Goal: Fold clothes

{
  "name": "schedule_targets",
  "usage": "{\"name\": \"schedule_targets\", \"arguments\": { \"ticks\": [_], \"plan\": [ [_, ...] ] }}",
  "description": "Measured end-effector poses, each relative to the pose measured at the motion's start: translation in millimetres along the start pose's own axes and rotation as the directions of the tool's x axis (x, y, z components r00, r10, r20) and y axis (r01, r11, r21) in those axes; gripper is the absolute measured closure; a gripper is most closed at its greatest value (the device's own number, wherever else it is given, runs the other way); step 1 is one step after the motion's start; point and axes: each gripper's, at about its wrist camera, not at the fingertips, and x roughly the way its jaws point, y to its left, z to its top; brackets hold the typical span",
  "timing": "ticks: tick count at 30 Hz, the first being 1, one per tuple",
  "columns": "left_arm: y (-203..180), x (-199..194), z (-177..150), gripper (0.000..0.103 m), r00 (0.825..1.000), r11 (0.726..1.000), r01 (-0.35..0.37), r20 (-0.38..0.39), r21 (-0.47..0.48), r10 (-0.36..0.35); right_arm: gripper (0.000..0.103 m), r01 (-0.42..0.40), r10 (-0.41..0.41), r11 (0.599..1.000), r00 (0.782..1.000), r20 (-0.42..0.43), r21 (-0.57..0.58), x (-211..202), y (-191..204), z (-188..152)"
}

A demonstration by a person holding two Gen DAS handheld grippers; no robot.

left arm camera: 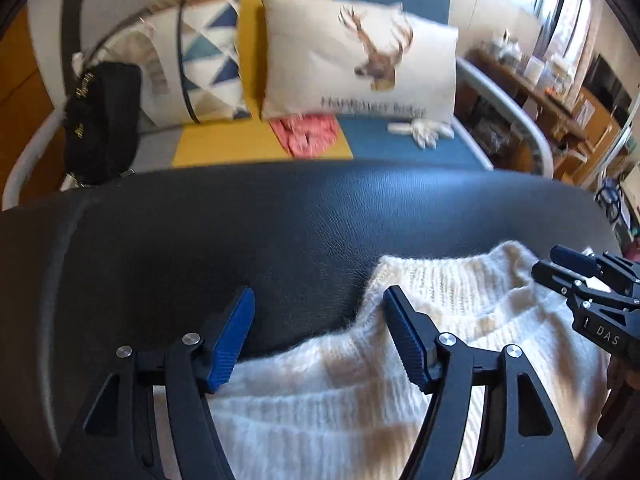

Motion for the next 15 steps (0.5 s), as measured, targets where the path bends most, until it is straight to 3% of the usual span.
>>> {"name": "schedule_targets", "arguments": {
  "ticks": [3, 5, 7, 10, 15],
  "plan": [
    [-1.9, -14.1, -5.3, 0.033, 0.999, 1.0, 0.023, 0.046, 0.011, -0.024, 0.062, -0.028, 0.028, 0.998, 1.0, -0.008, -0.063, 10.5, 8.7, 5.5],
    [-8.8, -3.6, -5.3, 0.033, 1.0, 0.998, -0.003, 0.005, 0.059, 0.002, 0.061, 0.069, -0.074, 0.99, 0.997, -0.032, -0.126, 30.0, 17.3, 9.4],
    [-8.7, 12.4, -4.9, 0.033, 0.998, 0.998, -0.027, -0.058, 0.065, 0.031, 0.06, 0.073, -0.075, 0.993, 0.997, -0.02, -0.092, 35.1, 14.3, 13.3],
    [1.8, -0.8, -0.5, 0.033, 0.999, 1.0, -0.026, -0.027, 0.01, 0.027, 0.059, 0.066, -0.067, 0.997, 0.997, -0.03, -0.028, 28.2, 6.5, 15.1],
    [22.1, -31.0, -2.4, 0.033, 0.999, 1.0, 0.004, 0.046, -0.023, -0.002, 0.059, -0.114, 0.116, 0.992, 0.993, 0.032, -0.058, -0.7, 28.5, 10.7]
  ]
}}
